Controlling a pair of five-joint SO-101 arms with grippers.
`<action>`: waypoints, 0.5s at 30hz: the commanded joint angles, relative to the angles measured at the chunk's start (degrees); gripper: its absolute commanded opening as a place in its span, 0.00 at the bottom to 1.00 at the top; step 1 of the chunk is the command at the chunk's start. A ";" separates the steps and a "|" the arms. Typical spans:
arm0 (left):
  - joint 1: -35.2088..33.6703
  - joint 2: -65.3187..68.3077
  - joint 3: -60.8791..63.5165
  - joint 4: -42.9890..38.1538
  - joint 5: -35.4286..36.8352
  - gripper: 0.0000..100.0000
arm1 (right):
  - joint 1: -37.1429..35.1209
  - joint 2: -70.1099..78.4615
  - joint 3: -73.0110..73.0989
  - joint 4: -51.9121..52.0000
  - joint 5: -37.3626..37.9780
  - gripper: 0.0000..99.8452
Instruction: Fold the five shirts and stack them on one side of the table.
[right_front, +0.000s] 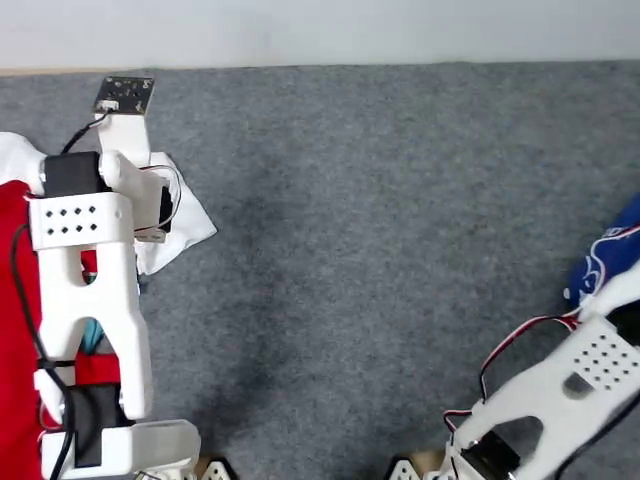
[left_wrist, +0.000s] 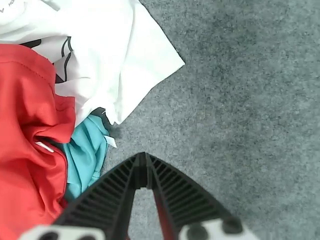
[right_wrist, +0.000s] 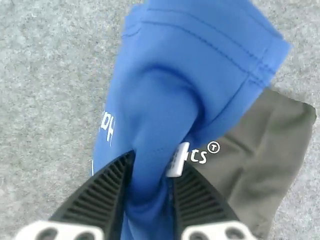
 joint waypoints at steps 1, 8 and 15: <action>0.18 -2.90 -0.22 1.41 0.09 0.00 | 1.19 -5.41 -3.16 1.89 -0.35 0.01; 0.18 -2.81 -0.22 1.41 0.09 0.00 | 3.30 -5.49 -3.16 1.89 -0.26 0.01; 0.26 -2.73 -0.22 1.32 0.09 0.00 | -1.36 -7.16 -3.25 1.89 -0.26 0.01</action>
